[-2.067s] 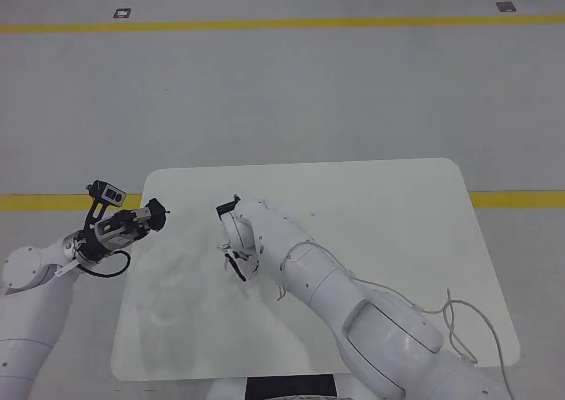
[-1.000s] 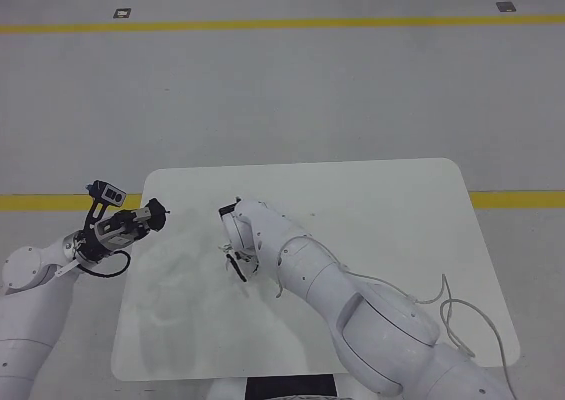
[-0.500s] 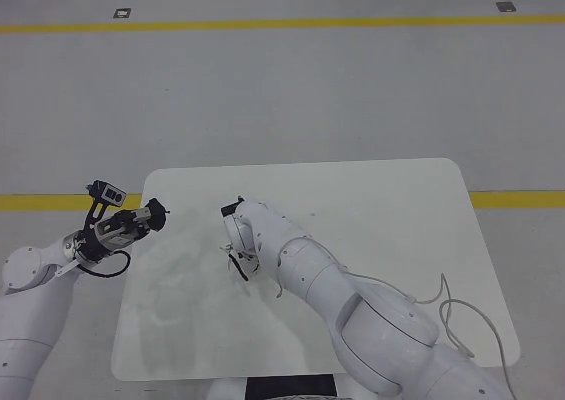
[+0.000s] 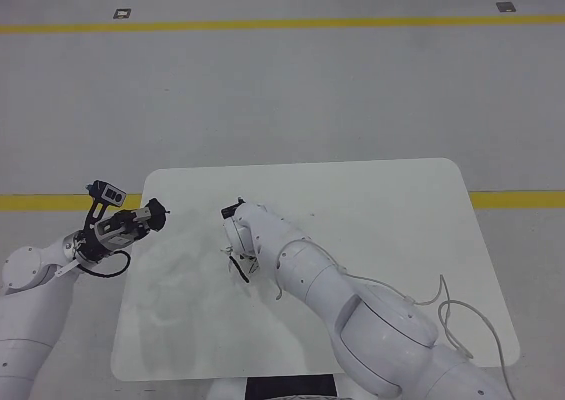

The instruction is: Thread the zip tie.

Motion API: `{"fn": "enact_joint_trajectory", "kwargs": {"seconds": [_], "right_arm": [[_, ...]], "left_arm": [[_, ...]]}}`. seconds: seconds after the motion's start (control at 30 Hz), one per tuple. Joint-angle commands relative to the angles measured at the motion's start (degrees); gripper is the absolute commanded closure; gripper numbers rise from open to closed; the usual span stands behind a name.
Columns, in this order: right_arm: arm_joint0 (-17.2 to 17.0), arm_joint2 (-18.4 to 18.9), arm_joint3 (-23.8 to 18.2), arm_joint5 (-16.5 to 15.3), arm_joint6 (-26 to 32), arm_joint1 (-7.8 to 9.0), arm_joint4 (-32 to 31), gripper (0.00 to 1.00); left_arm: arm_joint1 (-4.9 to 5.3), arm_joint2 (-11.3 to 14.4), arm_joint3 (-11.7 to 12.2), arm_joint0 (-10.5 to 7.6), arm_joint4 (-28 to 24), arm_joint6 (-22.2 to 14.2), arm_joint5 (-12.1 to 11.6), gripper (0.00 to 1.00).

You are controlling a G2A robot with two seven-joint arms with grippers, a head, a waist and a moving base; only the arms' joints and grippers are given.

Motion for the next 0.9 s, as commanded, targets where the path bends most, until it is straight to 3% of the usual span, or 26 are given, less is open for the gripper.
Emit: {"fn": "enact_joint_trajectory", "kwargs": {"seconds": [0.0,0.03,0.87], "right_arm": [[0.0,0.0,0.1,0.0,0.0,-0.02,-0.3,0.93],[0.0,0.0,0.1,0.0,0.1,-0.04,-0.5,1.0],[1.2,0.7,-1.4,0.0,1.0,-0.06,-0.9,1.0]], "left_arm": [[0.0,0.0,0.0,0.0,0.0,0.0,0.0,1.0],[0.0,0.0,0.0,0.0,0.0,0.0,0.0,1.0],[0.0,0.0,0.0,0.0,0.0,0.0,0.0,1.0]]}}
